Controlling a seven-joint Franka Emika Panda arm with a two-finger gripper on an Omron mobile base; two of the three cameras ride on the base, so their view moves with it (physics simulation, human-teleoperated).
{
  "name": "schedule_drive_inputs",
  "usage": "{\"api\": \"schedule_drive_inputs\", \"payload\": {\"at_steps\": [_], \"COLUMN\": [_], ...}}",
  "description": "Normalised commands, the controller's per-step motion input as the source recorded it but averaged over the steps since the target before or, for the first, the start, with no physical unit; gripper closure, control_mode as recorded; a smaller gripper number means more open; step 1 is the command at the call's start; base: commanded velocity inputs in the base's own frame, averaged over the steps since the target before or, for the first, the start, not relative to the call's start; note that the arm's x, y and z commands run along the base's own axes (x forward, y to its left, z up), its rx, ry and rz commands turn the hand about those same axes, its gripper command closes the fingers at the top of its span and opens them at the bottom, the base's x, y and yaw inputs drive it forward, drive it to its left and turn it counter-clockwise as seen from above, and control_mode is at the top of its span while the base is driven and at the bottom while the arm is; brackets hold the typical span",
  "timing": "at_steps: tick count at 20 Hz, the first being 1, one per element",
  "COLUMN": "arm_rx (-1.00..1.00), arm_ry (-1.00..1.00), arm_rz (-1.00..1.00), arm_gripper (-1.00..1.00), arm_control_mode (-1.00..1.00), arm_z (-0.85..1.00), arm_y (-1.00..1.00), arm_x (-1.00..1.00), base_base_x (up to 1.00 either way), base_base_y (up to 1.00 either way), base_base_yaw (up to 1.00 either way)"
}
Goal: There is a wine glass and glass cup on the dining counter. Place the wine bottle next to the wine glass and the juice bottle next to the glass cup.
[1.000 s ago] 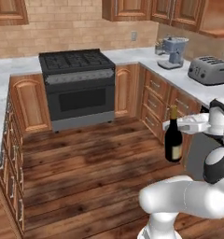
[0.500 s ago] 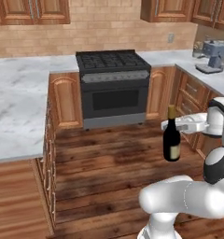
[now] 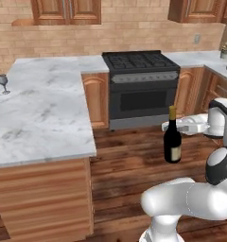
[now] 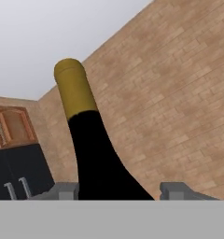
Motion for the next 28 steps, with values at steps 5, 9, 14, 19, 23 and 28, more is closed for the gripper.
{"api": "schedule_drive_inputs", "payload": {"at_steps": [5,9,14,19,23,28], "arm_rx": [0.0,0.0,0.0,0.0,0.0,0.0], "arm_ry": [0.0,0.0,0.0,0.0,0.0,0.0], "arm_rz": [0.0,0.0,0.0,0.0,0.0,0.0], "arm_gripper": [1.0,1.0,1.0,1.0,1.0,1.0], "arm_control_mode": [1.0,1.0,1.0,1.0,1.0,1.0], "arm_z": [0.0,0.0,0.0,0.0,0.0,0.0], "arm_y": [0.0,0.0,0.0,0.0,0.0,0.0], "arm_x": [0.0,0.0,0.0,0.0,0.0,0.0], "base_base_x": [0.17,0.15,0.2,0.21,0.22,0.24], "base_base_y": [0.94,0.94,0.94,0.94,0.94,0.94], "base_base_yaw": [0.0,0.0,0.0,0.0,0.0,0.0]}}
